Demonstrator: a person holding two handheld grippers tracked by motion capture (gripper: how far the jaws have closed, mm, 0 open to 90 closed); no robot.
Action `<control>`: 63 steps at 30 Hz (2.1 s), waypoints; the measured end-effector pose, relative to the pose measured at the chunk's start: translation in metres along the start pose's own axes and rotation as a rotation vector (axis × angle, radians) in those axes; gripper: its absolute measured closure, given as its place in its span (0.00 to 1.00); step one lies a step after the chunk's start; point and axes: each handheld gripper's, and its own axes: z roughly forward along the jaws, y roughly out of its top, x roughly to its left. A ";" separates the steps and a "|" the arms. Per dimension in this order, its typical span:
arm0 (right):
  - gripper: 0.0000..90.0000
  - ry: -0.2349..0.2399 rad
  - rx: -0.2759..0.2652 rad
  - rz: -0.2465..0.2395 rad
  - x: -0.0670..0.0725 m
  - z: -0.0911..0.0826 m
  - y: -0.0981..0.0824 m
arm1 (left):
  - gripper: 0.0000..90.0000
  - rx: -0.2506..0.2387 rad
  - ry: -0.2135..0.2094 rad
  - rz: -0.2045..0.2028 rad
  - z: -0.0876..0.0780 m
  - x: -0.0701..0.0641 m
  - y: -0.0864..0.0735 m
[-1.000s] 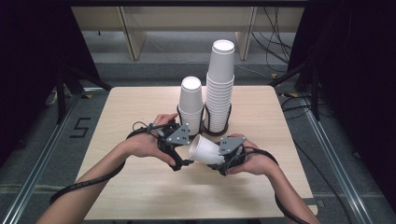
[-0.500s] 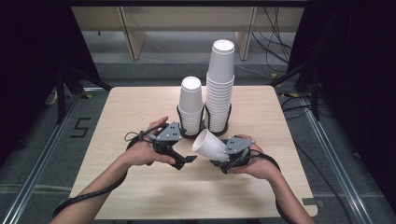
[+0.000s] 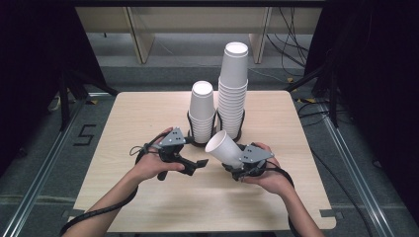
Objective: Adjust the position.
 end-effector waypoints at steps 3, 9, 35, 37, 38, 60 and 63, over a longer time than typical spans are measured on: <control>0.27 -0.013 -0.017 0.014 0.001 0.000 -0.002 | 0.05 0.000 0.007 -0.007 0.002 0.000 -0.002; 0.27 -0.023 -0.028 0.027 0.004 0.000 -0.004 | 0.05 -0.021 0.010 -0.021 0.004 0.001 -0.002; 0.26 -0.104 -0.098 0.066 0.010 -0.002 -0.009 | 0.05 -0.053 -0.010 -0.107 0.019 -0.002 0.000; 0.26 -0.105 -0.103 0.072 0.011 -0.001 -0.008 | 0.05 -0.050 -0.009 -0.109 0.020 -0.003 0.000; 0.26 -0.108 -0.110 0.074 0.011 -0.001 -0.008 | 0.04 -0.049 -0.008 -0.108 0.020 -0.003 0.001; 0.27 -0.109 -0.138 0.088 0.017 0.002 -0.003 | 0.04 -0.085 -0.049 -0.194 0.034 -0.005 0.004; 0.27 -0.105 -0.138 0.088 0.018 0.002 -0.003 | 0.04 -0.082 -0.044 -0.189 0.035 -0.006 0.004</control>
